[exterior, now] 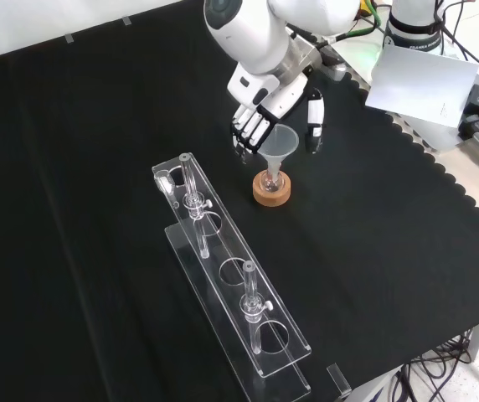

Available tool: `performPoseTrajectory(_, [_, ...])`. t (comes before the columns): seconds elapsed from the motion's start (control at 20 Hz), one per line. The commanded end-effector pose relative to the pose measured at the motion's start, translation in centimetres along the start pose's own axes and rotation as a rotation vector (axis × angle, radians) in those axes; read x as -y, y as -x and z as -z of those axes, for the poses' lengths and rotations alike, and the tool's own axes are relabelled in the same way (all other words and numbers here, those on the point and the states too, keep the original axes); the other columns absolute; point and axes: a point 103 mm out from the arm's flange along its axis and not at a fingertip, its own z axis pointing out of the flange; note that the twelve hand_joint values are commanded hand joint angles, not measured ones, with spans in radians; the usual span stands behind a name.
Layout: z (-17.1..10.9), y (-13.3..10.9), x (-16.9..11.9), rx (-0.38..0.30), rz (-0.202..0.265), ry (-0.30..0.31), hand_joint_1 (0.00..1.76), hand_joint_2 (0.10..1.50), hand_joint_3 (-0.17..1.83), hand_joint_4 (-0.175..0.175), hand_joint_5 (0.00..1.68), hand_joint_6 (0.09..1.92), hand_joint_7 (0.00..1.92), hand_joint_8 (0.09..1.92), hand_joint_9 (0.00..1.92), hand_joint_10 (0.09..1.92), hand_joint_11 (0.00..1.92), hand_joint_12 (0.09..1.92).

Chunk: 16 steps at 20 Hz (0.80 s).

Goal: Place the funnel on the round-bottom flask.

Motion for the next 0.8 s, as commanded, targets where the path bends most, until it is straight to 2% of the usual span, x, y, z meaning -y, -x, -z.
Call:
performPoseTrajectory(0.05, [2.3,1.3,2.0,-0.007,-0.004,0.128,0.56,0.86,-0.17,-0.049,0.21,0.09,0.0,0.24,0.02,0.85,0.12,1.52])
performPoseTrajectory(0.45, [5.3,2.6,3.8,-0.01,-0.013,0.184,0.63,0.88,-0.17,-0.054,0.27,0.09,0.0,0.39,0.08,0.81,0.15,1.5])
performPoseTrajectory(0.8, [7.7,4.8,2.5,-0.019,-0.007,0.2,0.64,0.89,-0.17,-0.054,0.28,0.09,0.0,0.48,0.11,0.79,0.15,1.49])
